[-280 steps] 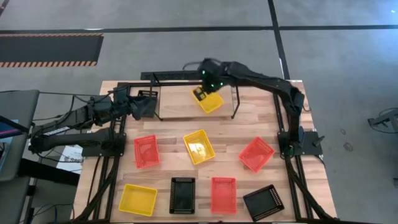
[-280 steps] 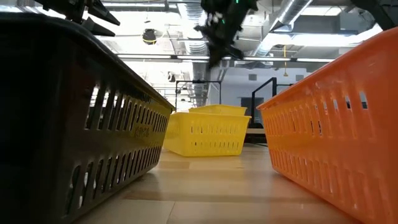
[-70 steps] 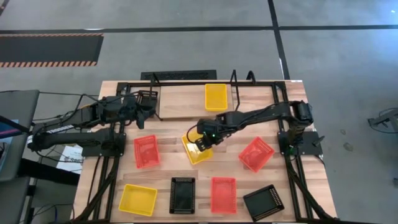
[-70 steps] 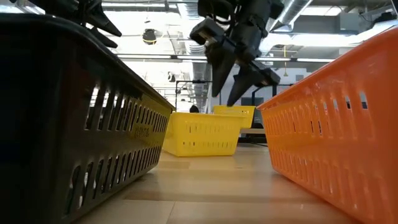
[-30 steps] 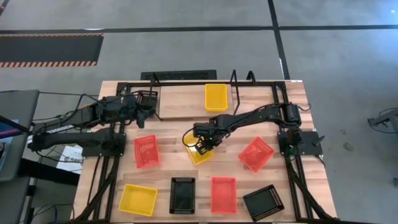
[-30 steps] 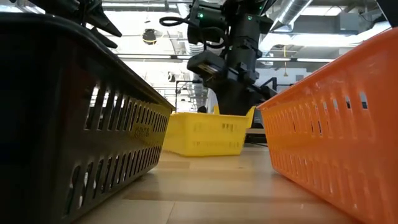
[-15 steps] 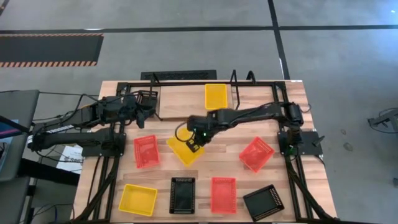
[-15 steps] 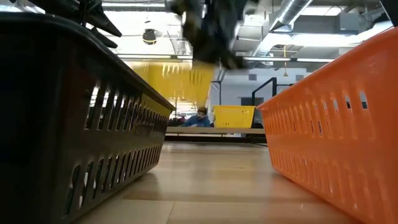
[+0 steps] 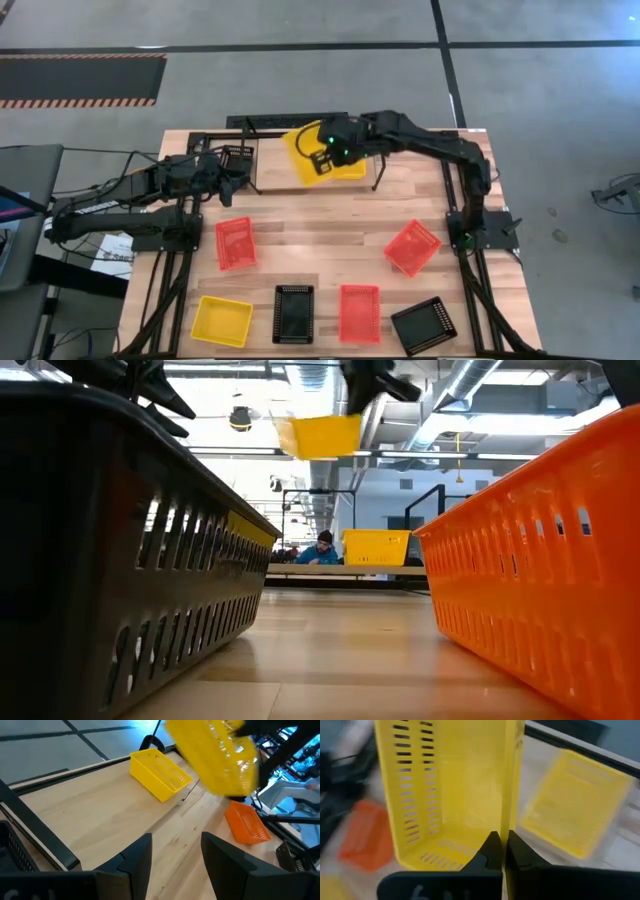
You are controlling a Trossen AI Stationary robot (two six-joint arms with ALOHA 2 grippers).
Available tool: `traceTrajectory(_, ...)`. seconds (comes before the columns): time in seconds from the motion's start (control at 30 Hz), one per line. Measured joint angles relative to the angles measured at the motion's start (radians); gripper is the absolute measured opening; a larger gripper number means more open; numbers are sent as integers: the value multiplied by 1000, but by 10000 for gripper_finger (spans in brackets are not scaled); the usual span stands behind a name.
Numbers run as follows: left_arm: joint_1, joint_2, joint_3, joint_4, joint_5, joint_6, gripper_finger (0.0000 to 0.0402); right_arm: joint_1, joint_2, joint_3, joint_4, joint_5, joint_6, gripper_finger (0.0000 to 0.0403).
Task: Stack baskets on shelf by color
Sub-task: Stack the top yellow basket on the yellow basket on the shelf
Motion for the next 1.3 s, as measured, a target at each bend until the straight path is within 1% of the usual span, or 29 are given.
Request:
traceTrajectory(0.27,0,0,0,0,0,-14,157,-111,11,-1,-114,-5,112,3)
traceTrajectory(0.47,0,0,0,-4,20,14,158,-156,9,0,-159,-6,122,3)
traceTrajectory(0.6,0,0,0,-4,21,23,158,-173,9,-44,-154,-10,126,3)
traceTrajectory(0.8,0,0,0,-5,21,23,158,-185,10,-154,-102,-46,129,3)
traceTrajectory(0.9,0,0,0,-5,21,23,158,-203,10,-196,-71,-87,106,3)
traceTrajectory(1.03,0,0,0,-5,21,23,158,-231,9,-241,-27,-116,84,3)
traceTrajectory(1.3,0,0,0,-4,20,22,158,-284,9,-245,-27,-129,42,3)
